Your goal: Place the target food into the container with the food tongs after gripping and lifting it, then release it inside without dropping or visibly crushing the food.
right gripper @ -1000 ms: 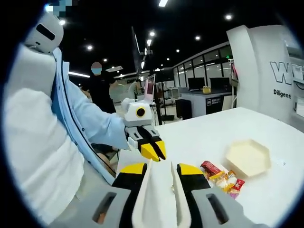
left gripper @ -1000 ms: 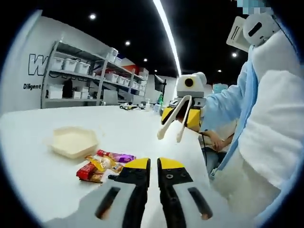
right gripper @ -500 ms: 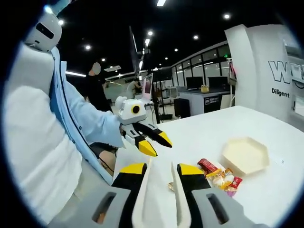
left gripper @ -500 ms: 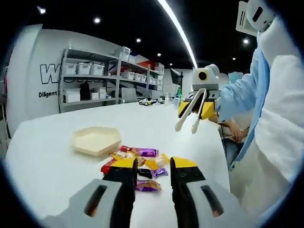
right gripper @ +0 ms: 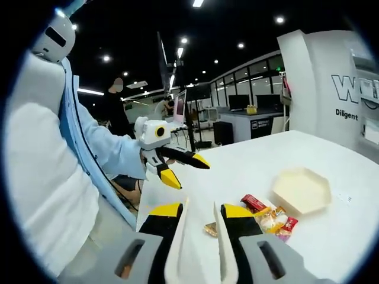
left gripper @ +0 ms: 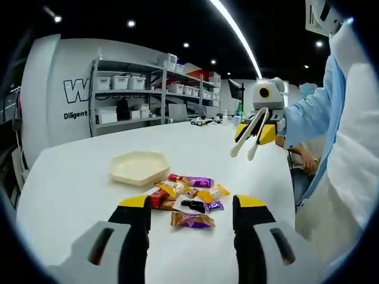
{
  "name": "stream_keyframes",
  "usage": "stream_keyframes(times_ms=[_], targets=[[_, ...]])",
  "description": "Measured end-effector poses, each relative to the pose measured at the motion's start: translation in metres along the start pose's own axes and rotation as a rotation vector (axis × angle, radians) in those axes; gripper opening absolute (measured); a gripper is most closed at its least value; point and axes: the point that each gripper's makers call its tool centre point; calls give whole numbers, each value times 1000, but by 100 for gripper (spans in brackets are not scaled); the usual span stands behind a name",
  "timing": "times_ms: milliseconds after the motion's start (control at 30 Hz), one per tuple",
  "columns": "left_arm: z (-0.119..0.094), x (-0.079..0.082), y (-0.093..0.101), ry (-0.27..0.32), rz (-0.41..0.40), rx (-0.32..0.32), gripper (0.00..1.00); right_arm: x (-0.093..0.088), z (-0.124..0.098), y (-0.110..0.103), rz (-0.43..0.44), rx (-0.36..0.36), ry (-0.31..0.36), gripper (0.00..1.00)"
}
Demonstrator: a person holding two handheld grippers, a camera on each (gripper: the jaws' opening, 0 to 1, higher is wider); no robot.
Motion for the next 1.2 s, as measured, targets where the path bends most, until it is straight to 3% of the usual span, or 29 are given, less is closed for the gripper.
stream_keyframes(times_ms=[267, 367, 467, 533, 1033, 1133, 1200], targets=[[-3, 2, 1, 2, -8, 25, 65, -1, -4, 3, -1, -16, 3, 21], [-4, 3, 1, 3, -33, 41, 74, -3, -6, 6, 1, -26, 0, 21], [-7, 5, 1, 3, -25, 51, 75, -5, -9, 9, 0, -40, 0, 21], [-7, 6, 2, 5, -59, 59, 86, -6, -11, 11, -1, -53, 1, 21], [-14, 11, 17, -5, -13, 69, 75, -25, -24, 27, 19, -115, -1, 21], [-18, 11, 17, -9, -21, 82, 75, -36, -30, 39, 28, -169, -11, 21], [-21, 9, 18, -14, -19, 91, 74, -46, -36, 55, 31, -247, -28, 21]])
Point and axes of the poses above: the point that each gripper's makers call its tool centre point, and the gripper's own axes: z roughly forward along the fingers, y roughly to its right, x roughly out of its top, and after that the axes turned 2 degrees about x, right-handed
